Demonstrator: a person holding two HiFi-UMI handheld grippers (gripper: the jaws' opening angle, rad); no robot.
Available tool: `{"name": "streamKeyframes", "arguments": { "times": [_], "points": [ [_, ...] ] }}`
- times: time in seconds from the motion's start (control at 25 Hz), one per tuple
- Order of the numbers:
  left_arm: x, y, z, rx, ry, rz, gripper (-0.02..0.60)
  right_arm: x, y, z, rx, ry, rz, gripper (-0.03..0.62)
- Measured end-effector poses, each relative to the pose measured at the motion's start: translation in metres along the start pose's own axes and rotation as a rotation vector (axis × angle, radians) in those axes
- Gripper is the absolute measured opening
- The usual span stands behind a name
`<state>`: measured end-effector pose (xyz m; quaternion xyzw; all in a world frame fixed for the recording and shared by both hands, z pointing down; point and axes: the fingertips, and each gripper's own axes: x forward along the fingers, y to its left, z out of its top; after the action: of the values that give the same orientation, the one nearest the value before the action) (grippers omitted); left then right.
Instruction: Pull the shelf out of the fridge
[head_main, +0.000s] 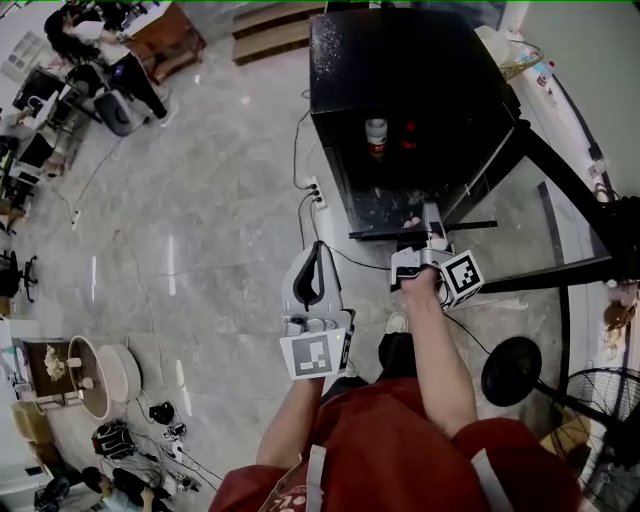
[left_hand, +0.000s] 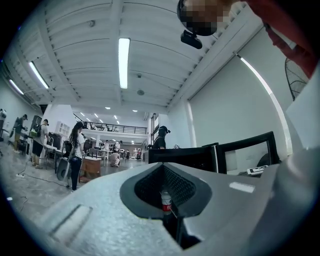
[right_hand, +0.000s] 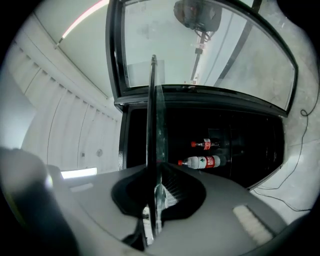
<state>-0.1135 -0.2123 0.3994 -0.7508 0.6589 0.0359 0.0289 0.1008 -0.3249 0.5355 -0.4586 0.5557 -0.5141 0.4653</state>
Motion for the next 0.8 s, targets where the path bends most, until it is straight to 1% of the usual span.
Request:
{"name": "streamKeyframes", "arguments": {
  "times": [0.12,0.24,0.32,0.44,0.64,0.8],
  "points": [
    [-0.015,0.002,0.000,-0.001,0.000,-0.030,0.003,-0.021,-0.001,-0.004,0.016,-0.027,-0.001,0.015],
    [-0.029,0.005,0.000,0.011,-0.005,-0.063,0.003,-0.049,-0.008,-0.009,0.055,-0.057,-0.020,0.017],
    [-0.037,0.009,0.002,0.001,-0.009,-0.071,0.003,-0.065,-0.002,-0.014,0.050,-0.065,-0.022,0.018],
    [-0.053,0.017,0.007,-0.006,-0.015,-0.078,0.004,-0.088,0.012,-0.025,0.015,-0.051,-0.014,0.018],
    [-0.070,0.018,0.011,-0.010,-0.030,-0.093,0.003,-0.121,0.025,-0.030,0.023,-0.037,0.006,0.021],
    [-0.085,0.018,0.015,-0.001,-0.048,-0.098,0.003,-0.151,0.037,-0.033,-0.003,-0.011,0.011,0.023]
  ]
}}
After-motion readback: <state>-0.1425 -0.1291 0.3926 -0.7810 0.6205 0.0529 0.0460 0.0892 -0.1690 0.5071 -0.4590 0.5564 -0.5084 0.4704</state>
